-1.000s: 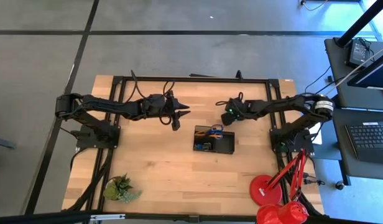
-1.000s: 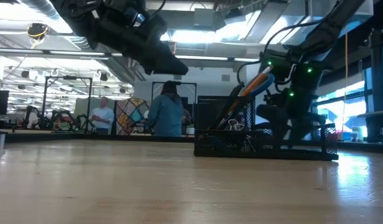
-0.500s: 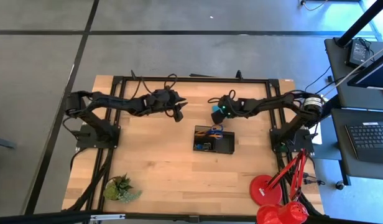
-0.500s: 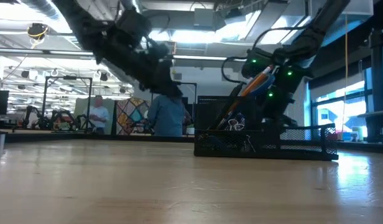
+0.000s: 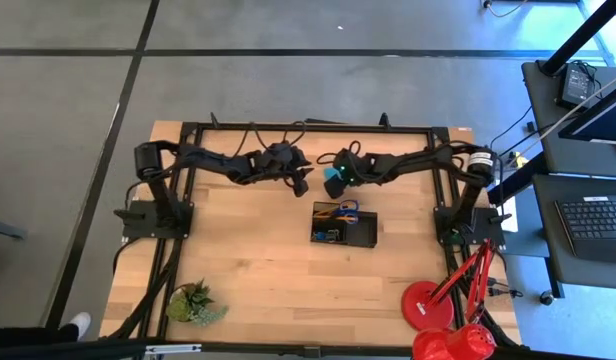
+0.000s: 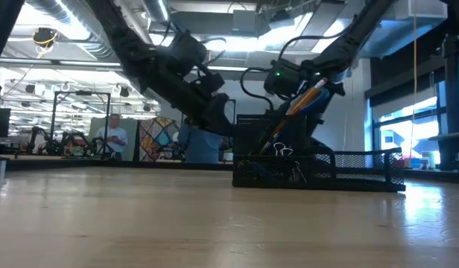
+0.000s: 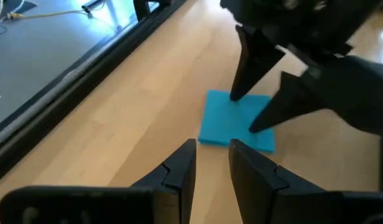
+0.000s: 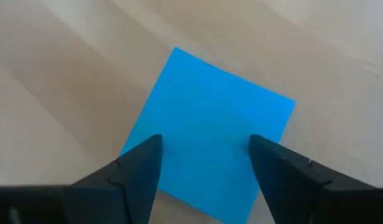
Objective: Pick and place office supplies into organizer
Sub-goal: Put the blue sticky note pad into the black desk organizer
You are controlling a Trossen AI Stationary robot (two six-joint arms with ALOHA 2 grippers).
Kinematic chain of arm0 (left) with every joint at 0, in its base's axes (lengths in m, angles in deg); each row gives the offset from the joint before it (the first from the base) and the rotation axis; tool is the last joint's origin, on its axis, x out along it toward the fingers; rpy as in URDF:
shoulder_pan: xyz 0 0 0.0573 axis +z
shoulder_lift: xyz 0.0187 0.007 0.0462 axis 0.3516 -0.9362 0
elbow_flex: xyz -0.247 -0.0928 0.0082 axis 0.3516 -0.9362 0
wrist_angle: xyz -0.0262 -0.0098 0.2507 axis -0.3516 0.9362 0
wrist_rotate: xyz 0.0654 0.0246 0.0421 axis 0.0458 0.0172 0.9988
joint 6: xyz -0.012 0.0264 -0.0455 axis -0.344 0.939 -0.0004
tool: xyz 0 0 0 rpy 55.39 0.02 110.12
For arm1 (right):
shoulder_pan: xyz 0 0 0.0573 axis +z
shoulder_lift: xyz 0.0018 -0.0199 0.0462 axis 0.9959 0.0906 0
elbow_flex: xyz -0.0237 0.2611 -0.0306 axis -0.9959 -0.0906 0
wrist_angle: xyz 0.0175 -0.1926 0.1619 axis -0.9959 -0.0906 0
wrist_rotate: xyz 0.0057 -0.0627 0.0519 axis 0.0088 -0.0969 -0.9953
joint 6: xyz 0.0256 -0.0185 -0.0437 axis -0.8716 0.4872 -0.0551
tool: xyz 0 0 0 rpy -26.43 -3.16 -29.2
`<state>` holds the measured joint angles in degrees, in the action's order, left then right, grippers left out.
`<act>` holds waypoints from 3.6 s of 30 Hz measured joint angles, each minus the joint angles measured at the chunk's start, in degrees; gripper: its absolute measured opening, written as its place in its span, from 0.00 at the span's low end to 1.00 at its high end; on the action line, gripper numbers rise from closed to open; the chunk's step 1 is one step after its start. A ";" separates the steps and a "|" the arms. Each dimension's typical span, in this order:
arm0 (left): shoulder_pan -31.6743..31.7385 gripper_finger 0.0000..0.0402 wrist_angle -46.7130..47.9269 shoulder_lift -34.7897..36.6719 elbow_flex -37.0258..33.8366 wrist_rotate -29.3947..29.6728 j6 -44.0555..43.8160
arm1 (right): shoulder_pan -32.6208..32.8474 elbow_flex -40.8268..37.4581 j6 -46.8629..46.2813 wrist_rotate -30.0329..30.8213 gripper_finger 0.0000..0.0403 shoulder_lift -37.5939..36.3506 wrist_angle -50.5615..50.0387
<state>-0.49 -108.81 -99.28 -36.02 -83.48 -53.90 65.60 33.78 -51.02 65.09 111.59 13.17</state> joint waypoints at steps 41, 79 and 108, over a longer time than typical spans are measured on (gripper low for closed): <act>0.10 0.23 -0.13 -16.12 6.17 3.15 -6.10 | 1.58 2.03 2.62 -2.94 0.60 4.67 7.07; 0.03 0.17 1.92 -15.97 5.99 2.63 -6.05 | 1.85 1.98 53.28 -3.31 0.60 -4.00 -3.91; 0.05 0.17 2.40 -15.94 5.95 1.67 -6.03 | -0.32 1.65 61.62 -8.66 0.60 2.10 2.07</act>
<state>-0.44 -106.41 -115.23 -30.07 -81.81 -59.94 65.28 35.43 10.59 56.43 113.68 15.24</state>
